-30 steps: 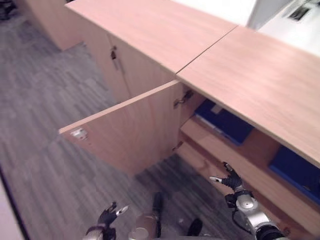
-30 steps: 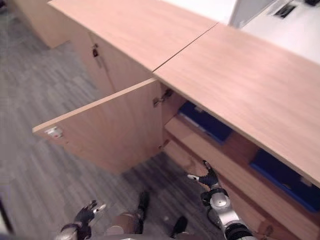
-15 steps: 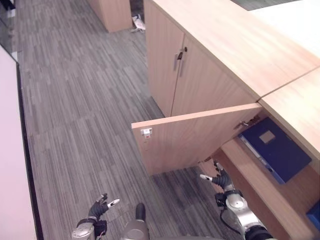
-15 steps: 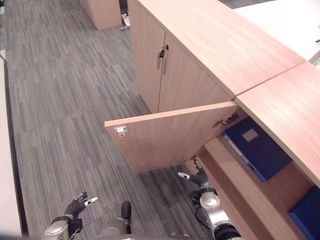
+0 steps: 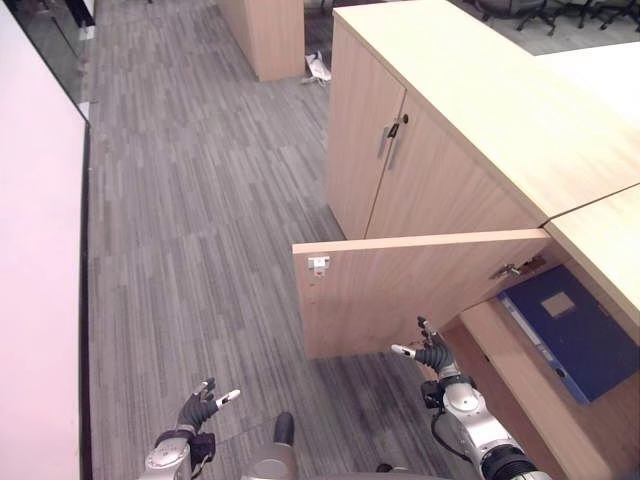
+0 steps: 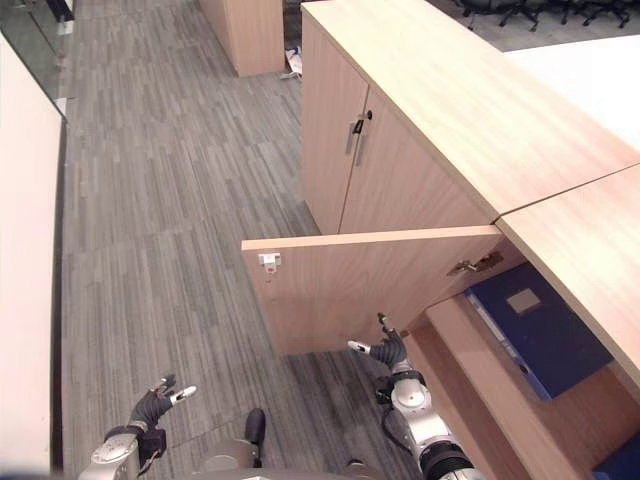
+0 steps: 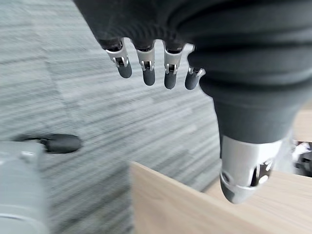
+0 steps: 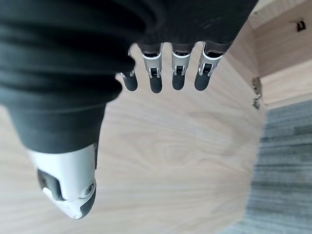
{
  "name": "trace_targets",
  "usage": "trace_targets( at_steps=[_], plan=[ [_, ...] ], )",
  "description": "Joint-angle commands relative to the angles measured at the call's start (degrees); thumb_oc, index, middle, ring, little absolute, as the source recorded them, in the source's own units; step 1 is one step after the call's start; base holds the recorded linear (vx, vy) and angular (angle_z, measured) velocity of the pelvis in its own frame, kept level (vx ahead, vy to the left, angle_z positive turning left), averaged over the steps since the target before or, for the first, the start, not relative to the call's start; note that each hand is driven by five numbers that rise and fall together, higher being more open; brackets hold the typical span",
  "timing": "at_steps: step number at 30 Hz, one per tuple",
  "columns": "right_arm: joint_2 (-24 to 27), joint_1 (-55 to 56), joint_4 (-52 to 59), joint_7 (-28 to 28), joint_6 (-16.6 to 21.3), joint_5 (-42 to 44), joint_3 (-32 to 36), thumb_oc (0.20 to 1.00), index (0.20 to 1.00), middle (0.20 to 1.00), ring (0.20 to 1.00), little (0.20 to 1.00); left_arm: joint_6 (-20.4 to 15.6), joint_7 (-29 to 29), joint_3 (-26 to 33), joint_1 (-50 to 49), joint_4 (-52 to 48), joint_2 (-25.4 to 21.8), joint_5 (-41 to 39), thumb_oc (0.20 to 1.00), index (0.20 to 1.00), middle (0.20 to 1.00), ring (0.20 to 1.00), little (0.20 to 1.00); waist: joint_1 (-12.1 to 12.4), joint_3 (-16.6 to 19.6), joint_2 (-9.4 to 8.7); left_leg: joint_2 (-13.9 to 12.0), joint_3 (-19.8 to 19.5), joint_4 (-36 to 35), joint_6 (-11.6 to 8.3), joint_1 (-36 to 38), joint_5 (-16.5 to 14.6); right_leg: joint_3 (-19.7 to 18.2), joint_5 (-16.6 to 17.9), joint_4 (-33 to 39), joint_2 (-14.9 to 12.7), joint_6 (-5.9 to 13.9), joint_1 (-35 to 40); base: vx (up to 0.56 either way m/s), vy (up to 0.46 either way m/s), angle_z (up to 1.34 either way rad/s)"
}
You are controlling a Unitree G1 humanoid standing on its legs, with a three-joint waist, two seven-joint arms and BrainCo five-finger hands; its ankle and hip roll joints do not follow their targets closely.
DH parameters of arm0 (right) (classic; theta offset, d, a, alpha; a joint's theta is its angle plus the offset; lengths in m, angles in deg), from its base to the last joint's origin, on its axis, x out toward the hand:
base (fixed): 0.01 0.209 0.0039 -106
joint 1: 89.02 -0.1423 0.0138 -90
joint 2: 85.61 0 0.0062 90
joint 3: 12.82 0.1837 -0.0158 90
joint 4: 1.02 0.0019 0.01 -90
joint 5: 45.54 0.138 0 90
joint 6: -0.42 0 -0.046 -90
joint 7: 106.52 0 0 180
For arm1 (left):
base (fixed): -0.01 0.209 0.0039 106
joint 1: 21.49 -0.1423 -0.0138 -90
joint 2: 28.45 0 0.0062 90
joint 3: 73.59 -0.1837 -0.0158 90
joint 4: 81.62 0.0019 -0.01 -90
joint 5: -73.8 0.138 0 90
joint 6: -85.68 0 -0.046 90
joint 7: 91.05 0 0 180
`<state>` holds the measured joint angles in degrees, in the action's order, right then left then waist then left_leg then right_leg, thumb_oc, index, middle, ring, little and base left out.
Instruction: Put the empty folder in the office cabinet
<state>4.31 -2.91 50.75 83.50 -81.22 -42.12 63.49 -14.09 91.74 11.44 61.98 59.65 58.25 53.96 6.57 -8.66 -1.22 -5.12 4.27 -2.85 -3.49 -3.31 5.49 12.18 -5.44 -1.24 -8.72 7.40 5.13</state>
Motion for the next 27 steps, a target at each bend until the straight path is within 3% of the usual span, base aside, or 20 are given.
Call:
trace_targets(
  at_steps=[1, 2, 6, 11, 13, 15, 16, 17, 21, 25, 27],
  plan=[
    [2.5, -0.2, 4.1, -0.1, 2.0, 1.7, 0.0, 1.0, 1.0, 1.0, 1.0, 1.0, -2.2, -0.6, -0.1, 2.2, -1.2, -0.8, -1.5, 1.0, 1.0, 1.0, 1.0, 1.0, 2.2, 1.5, -0.72, 0.2, -1.4, 2.6, 0.16, -0.2, -2.6, 1.8, 1.2, -2.7, -0.7, 2.91, 0.4, -0.02, -0.15, 0.03],
    [2.5, -0.2, 4.1, -0.1, 2.0, 1.7, 0.0, 1.0, 1.0, 1.0, 1.0, 1.0, -2.2, -0.6, -0.1, 2.2, -1.2, -0.8, -1.4, 1.0, 1.0, 1.0, 1.0, 1.0, 2.2, 1.4, -0.68, 0.2, -1.4, 2.6, 0.12, -0.2, -2.6, 1.9, 1.2, -2.6, -0.6, 2.87, 0.5, -0.05, -0.224, 0.0],
    [4.2, 0.1, 4.7, 0.0, 2.3, 2.0, 0.1, 1.0, 1.0, 1.0, 1.0, 1.0, -2.4, -0.8, 0.0, 1.5, -2.2, 1.2, -3.3, 1.0, 1.0, 1.0, 1.0, 1.0, 2.4, 0.6, 1.03, -2.6, -2.6, 1.4, -3.31, -0.8, 1.5, 3.5, 1.2, 3.4, 1.3, 1.76, 3.9, -0.06, -0.224, 0.04],
    [6.4, -0.9, 4.5, 0.7, 2.3, 1.9, 0.2, 1.0, 1.0, 1.0, 1.0, 1.0, -2.9, -1.7, -0.6, 3.6, -2.5, 3.4, -5.3, 1.0, 1.0, 1.0, 1.0, 1.0, 1.6, -1.2, 3.39, -4.2, -2.9, 0.7, -6.48, -3.9, 6.0, 6.0, 1.3, 5.6, 1.4, 1.19, 4.3, -0.15, -0.082, 0.16],
    [7.4, -1.4, 3.9, 0.9, 2.0, 1.2, 0.1, 1.0, 1.0, 1.0, 1.0, 1.0, -3.2, -1.7, -0.3, 4.1, -3.0, 4.1, -6.2, 1.0, 1.0, 1.0, 1.0, 1.0, 0.7, -1.6, 3.39, -4.5, -1.5, 2.0, -6.08, -3.9, 4.5, 6.9, 2.2, 5.5, 0.4, 0.94, 2.9, -0.28, -0.021, 0.33],
    [8.1, -0.7, 3.8, 0.7, 1.9, 1.1, 0.8, 1.0, 1.0, 1.0, 1.0, 1.0, -3.2, -1.5, 0.0, 3.2, -3.9, 4.6, -6.1, 1.0, 1.0, 1.0, 1.0, 1.0, -1.8, -0.6, 3.15, -3.8, 0.1, 8.4, -4.88, -0.5, -1.2, 8.0, 4.1, 4.4, -1.7, 0.32, -0.6, -0.34, -0.01, 0.14],
    [8.1, -0.7, 3.8, 0.7, 1.9, 1.1, 0.8, 1.0, 1.0, 1.0, 1.0, 1.0, -3.2, -1.5, 0.0, 3.2, -3.9, 4.6, -6.1, 1.0, 1.0, 1.0, 1.0, 1.0, -1.8, -0.6, 3.17, -3.8, 0.1, 8.4, -4.88, -0.5, -1.2, 8.0, 4.1, 4.4, -1.7, 0.32, -0.5, -0.22, -0.003, -0.03],
    [8.0, 0.0, 4.0, 0.5, 1.9, 1.0, 1.2, 1.0, 1.0, 1.0, 1.0, 1.0, -3.0, -1.4, 0.4, 2.6, -3.6, 5.0, -5.8, 1.0, 1.0, 1.0, 1.0, 1.0, -2.8, -0.1, 3.22, -2.9, 0.4, 10.9, -4.67, 2.3, -3.7, 8.1, 4.4, 3.8, -1.9, -0.11, -1.7, -0.13, 0.005, 0.12],
    [7.8, 0.5, 3.6, 0.4, 1.7, 1.4, 2.2, 1.0, 1.0, 1.0, 1.0, 1.0, -2.9, -1.4, 0.4, 2.7, -2.7, 5.4, -5.6, 1.0, 1.0, 1.0, 1.0, 1.0, -4.0, 0.1, 3.22, -1.8, 0.0, 13.1, -4.68, 4.8, -5.9, 8.8, 4.9, 2.3, -2.3, -0.36, -2.8, -0.1, 0.04, 0.33],
    [6.8, 1.8, 3.4, 0.4, 1.2, 2.2, 4.3, 1.0, 1.0, 1.0, 1.0, 1.0, -2.3, -1.0, -0.9, 1.9, -3.9, 5.1, -3.7, 1.0, 1.0, 1.0, 1.0, 1.0, -4.8, 0.9, 3.06, -0.3, 1.4, 9.5, -2.71, 7.0, -10.1, 10.0, 6.1, 0.1, -3.6, 0.39, -3.1, -0.02, 0.107, 0.31],
    [6.5, 2.2, 3.8, 0.4, 1.1, 2.3, 4.8, 1.0, 1.0, 1.0, 1.0, 1.0, -2.1, -0.9, -1.1, 1.9, -4.0, 5.1, -3.4, 1.0, 1.0, 1.0, 1.0, 1.0, -4.9, 1.1, 2.96, 0.2, 1.1, 8.4, -2.26, 7.5, -10.4, 10.1, 6.5, -0.5, -4.1, 0.65, -3.3, -0.04, 0.156, 0.31]
  ],
)
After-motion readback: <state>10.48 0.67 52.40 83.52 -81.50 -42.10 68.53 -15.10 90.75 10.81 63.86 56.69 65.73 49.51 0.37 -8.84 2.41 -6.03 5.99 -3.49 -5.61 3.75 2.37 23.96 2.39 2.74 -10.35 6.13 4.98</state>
